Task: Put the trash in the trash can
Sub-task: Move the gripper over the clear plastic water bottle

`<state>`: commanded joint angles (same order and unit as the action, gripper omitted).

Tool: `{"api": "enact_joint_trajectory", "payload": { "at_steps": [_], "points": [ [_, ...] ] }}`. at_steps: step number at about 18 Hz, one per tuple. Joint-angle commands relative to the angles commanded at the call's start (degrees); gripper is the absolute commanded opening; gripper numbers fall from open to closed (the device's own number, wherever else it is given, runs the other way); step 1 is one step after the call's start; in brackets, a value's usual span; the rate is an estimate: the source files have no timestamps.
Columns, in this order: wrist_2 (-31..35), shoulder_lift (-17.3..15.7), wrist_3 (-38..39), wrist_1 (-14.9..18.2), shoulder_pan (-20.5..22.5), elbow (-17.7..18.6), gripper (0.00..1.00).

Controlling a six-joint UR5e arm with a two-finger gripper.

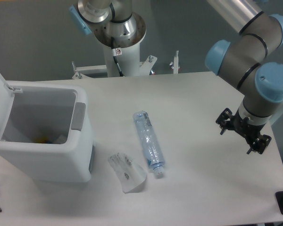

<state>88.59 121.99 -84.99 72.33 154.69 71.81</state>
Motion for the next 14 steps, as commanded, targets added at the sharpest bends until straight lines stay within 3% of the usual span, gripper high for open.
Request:
{"api": "enact_joint_trajectory", "payload": {
  "at_steps": [11,14],
  "points": [
    [0.00,-1.41,7.81,0.26,-3.68,0.70,1.00],
    [0.44,-1.41,15.44,-0.09,-5.01,1.84,1.00]
  ]
}}
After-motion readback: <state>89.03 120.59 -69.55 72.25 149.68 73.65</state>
